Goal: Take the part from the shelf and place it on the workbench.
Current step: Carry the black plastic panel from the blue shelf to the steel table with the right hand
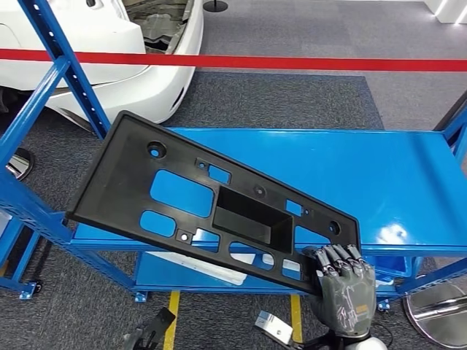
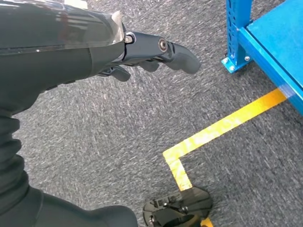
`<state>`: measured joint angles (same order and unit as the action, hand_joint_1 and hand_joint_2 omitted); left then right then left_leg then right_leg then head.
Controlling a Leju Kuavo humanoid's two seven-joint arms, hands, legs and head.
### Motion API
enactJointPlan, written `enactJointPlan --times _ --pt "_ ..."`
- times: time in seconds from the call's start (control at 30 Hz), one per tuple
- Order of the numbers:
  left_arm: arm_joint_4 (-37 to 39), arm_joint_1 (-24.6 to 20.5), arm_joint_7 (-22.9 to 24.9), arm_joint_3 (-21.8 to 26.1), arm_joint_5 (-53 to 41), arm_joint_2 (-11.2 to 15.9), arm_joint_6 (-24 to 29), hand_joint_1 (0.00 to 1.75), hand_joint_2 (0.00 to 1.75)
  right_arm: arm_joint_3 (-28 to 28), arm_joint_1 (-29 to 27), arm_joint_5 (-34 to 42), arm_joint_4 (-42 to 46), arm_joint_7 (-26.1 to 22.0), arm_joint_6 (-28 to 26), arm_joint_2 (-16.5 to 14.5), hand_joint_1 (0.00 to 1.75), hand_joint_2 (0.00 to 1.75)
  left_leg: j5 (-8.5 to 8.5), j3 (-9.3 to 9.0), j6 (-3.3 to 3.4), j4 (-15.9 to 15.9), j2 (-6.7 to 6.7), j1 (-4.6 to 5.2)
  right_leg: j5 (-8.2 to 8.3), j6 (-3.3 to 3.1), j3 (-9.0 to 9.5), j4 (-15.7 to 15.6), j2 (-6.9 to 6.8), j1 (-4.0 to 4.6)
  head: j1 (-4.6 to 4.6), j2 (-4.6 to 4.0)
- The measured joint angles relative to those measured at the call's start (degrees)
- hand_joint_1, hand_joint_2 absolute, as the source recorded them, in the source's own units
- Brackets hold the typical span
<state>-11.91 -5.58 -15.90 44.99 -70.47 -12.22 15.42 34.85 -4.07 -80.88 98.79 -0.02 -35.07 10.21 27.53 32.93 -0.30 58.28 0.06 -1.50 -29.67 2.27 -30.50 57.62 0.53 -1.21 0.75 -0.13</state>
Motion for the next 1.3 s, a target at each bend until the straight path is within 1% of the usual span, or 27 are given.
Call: enactJointPlan --times 0.07,0.13,0.2,0.23,0.27,0.3,0.37,0.43,0.5,0.57,0.6,0.63,0.7,0.73,0.77,0.8,0.87,0.93,0.97,1.03,1.07,1.1,1.13,1.2,1.23,1.27,1.3 --pt "0.0 0.0 0.0 0.0 0.0 0.0 0.0 0.00 1.75 0.0 0.0 0.1 0.0 -0.1 0.0 -0.1 1.75 1.75 1.45 0.67 -0.54 1.1 -0.05 -0.13 0.66 -1.32 -0.50 -0.3 -0.23 -0.04 0.05 0.00" --pt "0.0 0.0 0.1 0.0 0.0 0.0 -0.1 0.00 1.75 0.0 0.0 0.2 0.0 -0.1 0.0 -0.3 1.75 1.75 5.86 2.61 -0.73 6.3 -0.06 -0.14 1.42 -2.48 -1.25 -0.6 -0.53 0.03 0.16 -0.01" --pt "0.0 0.1 0.1 0.0 0.0 0.0 -0.2 0.00 1.75 -0.1 -0.1 0.3 -0.1 -0.2 -0.1 -0.5 1.75 1.75 9.90 4.79 -0.72 13.6 -0.06 -0.09 2.06 -2.97 -2.29 -0.4 -0.68 0.39 0.19 -0.01" --pt "0.0 0.1 0.1 0.0 0.0 0.0 -0.2 0.00 1.75 -0.1 -0.1 0.3 -0.1 -0.2 -0.1 -0.5 1.75 1.75 10.48 5.01 -0.65 15.7 -0.06 -0.04 2.38 -3.05 -2.82 -0.3 -0.72 0.54 0.18 -0.01" --pt "0.0 0.1 0.1 0.0 0.0 0.0 -0.2 0.00 1.75 -0.1 -0.1 0.3 -0.1 -0.2 -0.1 -0.5 1.75 1.75 9.92 4.22 -0.51 15.5 -0.06 0.01 2.66 -3.01 -3.36 -0.1 -0.71 0.63 0.17 0.00" --pt "0.0 0.1 0.1 0.0 0.0 0.0 -0.2 0.00 1.75 -0.1 -0.1 0.3 -0.2 -0.2 -0.1 -0.6 1.75 1.75 8.49 2.34 -0.32 13.1 -0.06 0.06 2.90 -2.92 -3.86 0.1 -0.69 0.68 0.17 -0.01" --pt "0.0 -0.1 0.1 0.0 0.0 0.0 -0.2 0.00 1.75 -0.1 -0.2 0.3 -0.2 -0.2 -0.1 -0.6 1.75 1.75 5.67 -2.84 0.12 4.8 -0.08 0.18 3.30 -2.54 -4.73 0.7 -0.63 0.79 0.17 -0.01" --pt "0.0 -0.2 0.1 0.0 0.0 0.0 -0.2 0.00 1.75 -0.1 -0.2 0.3 -0.2 -0.2 -0.1 -0.7 1.75 1.75 4.84 -5.64 0.41 -0.4 -0.13 0.39 3.92 -1.91 -5.40 1.1 -0.63 0.90 0.13 0.00" --pt "0.0 -0.1 0.1 0.0 0.0 0.0 -0.3 0.00 1.75 -0.1 -0.2 0.3 -0.2 -0.2 -0.1 -0.7 1.75 1.75 4.58 -5.47 0.81 -1.1 -0.14 0.64 4.76 -1.12 -5.77 1.1 -0.61 0.83 0.09 0.00" --pt "0.0 -0.1 0.1 0.0 0.0 0.0 -0.3 0.00 1.75 -0.1 -0.3 0.3 -0.3 -0.3 -0.1 -0.7 1.75 1.75 3.71 -4.74 1.53 -1.1 0.07 0.61 3.83 -0.40 -6.15 1.6 -0.57 0.62 0.04 0.00" --pt "0.0 -0.1 0.1 0.0 0.1 0.0 -0.3 0.00 1.75 -0.1 -0.3 0.3 -0.3 -0.3 -0.1 -0.7 1.75 1.75 3.16 -4.24 1.93 -1.2 0.20 0.56 1.99 -0.07 -6.62 3.1 -0.55 0.55 -0.01 0.00" --pt "0.0 -0.2 0.1 0.0 0.1 0.0 -0.3 0.00 1.75 -0.1 -0.3 0.3 -0.3 -0.4 -0.1 -0.7 1.75 1.75 2.64 -3.64 2.25 -1.1 0.31 0.56 -0.71 0.21 -7.36 5.8 -0.57 0.46 -0.08 0.00" --pt "0.0 -0.2 0.1 0.0 0.1 0.0 -0.3 0.00 1.75 -0.1 -0.3 0.3 -0.4 -0.5 -0.1 -0.7 1.75 1.75 1.58 -2.30 2.68 -1.1 0.41 0.80 -5.68 0.61 -9.00 13.3 -0.57 0.40 -0.14 0.00" --pt "0.0 -0.2 0.1 0.0 0.1 0.0 -0.3 0.00 1.75 -0.1 -0.3 0.3 -0.5 -0.5 -0.1 -0.7 1.75 1.75 1.07 -1.60 2.76 -1.0 0.44 0.94 -6.64 0.67 -9.21 16.1 -0.57 0.40 -0.15 0.00" --pt "0.0 -0.2 0.1 0.0 0.1 0.0 -0.3 0.00 1.75 -0.1 -0.3 0.3 -0.6 -0.5 -0.1 -0.7 1.75 1.75 0.60 -0.94 2.81 -0.9 0.47 1.09 -6.36 0.60 -8.50 16.9 -0.57 0.42 -0.14 -0.01" --pt "0.0 -0.2 0.1 0.0 0.1 0.0 -0.3 0.00 1.75 -0.1 -0.3 0.3 -0.6 -0.5 -0.1 -0.7 1.75 1.75 0.17 -0.33 2.82 -0.9 0.48 1.23 -5.08 0.40 -6.69 15.3 -0.56 0.47 -0.14 -0.01" --pt "0.0 -0.2 0.1 0.0 0.1 0.0 -0.3 0.00 1.75 -0.1 -0.3 0.4 -0.6 -0.5 -0.1 -0.7 1.75 1.75 -0.62 0.56 2.74 -0.8 0.43 1.49 -2.38 -0.60 -0.73 7.1 -0.51 0.83 -0.13 -0.01" --pt "0.0 -0.2 0.1 0.0 0.1 -0.1 -0.3 0.00 1.75 -0.1 -0.2 0.4 -0.5 -0.5 -0.1 -0.8 1.75 1.75 -1.46 1.11 2.34 -0.8 0.40 1.60 -1.77 -1.60 4.01 -0.6 -0.48 1.27 -0.08 0.00" --pt "0.0 -0.3 0.1 0.0 0.1 -0.1 -0.4 0.00 1.75 -0.1 -0.2 0.4 -0.5 -0.5 -0.2 -0.8 1.75 1.75 -1.88 1.35 2.03 -0.8 0.42 1.54 -1.95 -1.95 4.89 -2.5 -0.47 1.49 -0.06 0.00" --pt "0.0 -0.2 0.1 0.0 0.0 -0.1 -0.4 0.00 1.75 -0.1 -0.2 0.4 -0.5 -0.5 -0.2 -0.8 1.75 1.75 -2.50 1.85 1.34 -0.9 0.40 1.33 -1.25 -2.48 4.65 -3.4 -0.57 1.59 -0.11 0.00" --pt "0.0 -0.1 0.2 0.0 0.0 -0.1 -0.4 0.00 1.75 -0.1 -0.2 0.4 -0.6 -0.5 -0.2 -0.8 1.75 1.75 -1.85 2.28 1.05 -0.5 0.33 1.29 -0.55 -2.93 4.23 -3.7 -0.73 1.50 -0.14 0.00" --pt "0.0 -0.1 0.2 0.0 0.0 -0.1 -0.4 0.00 1.75 -0.1 -0.2 0.4 -0.6 -0.5 -0.2 -0.9 1.75 1.75 -0.25 2.88 0.77 0.7 0.25 1.29 0.21 -3.35 3.66 -4.0 -0.90 1.35 -0.13 0.00" --pt "0.0 -0.1 0.2 0.0 0.0 -0.1 -0.4 0.00 1.75 -0.1 -0.2 0.4 -0.6 -0.5 -0.2 -0.9 1.75 1.75 2.23 3.72 0.54 2.9 0.16 1.25 0.91 -3.64 2.92 -4.1 -1.08 1.18 -0.12 0.00" --pt "0.0 -0.1 0.2 0.0 0.0 -0.1 -0.4 0.00 1.75 -0.1 -0.3 0.4 -0.6 -0.5 -0.3 -1.0 1.75 1.75 7.35 5.53 0.05 10.1 0.12 1.10 1.92 -3.82 0.99 -3.4 -1.22 1.18 -0.03 0.00" --pt "0.0 0.0 0.2 0.0 0.0 0.0 -0.4 0.00 1.75 -0.1 -0.3 0.4 -0.6 -0.5 -0.3 -1.0 1.75 1.75 8.56 5.93 -0.17 13.3 0.13 0.98 2.32 -3.75 -0.09 -2.9 -1.27 1.17 -0.03 0.00" --pt "0.0 0.0 0.3 0.0 0.0 0.0 -0.4 0.00 1.75 -0.1 -0.3 0.4 -0.6 -0.5 -0.3 -1.0 1.75 1.75 8.51 5.62 -0.36 15.1 0.13 0.85 2.69 -3.63 -1.23 -2.2 -1.31 1.14 -0.03 0.00" --pt "0.0 -0.1 0.3 0.0 0.0 0.0 -0.4 0.00 1.75 -0.1 -0.3 0.4 -0.6 -0.5 -0.3 -1.0 1.75 1.75 7.37 4.43 -0.50 14.9 0.13 0.69 3.01 -3.46 -2.38 -1.6 -1.32 1.08 -0.03 0.00"
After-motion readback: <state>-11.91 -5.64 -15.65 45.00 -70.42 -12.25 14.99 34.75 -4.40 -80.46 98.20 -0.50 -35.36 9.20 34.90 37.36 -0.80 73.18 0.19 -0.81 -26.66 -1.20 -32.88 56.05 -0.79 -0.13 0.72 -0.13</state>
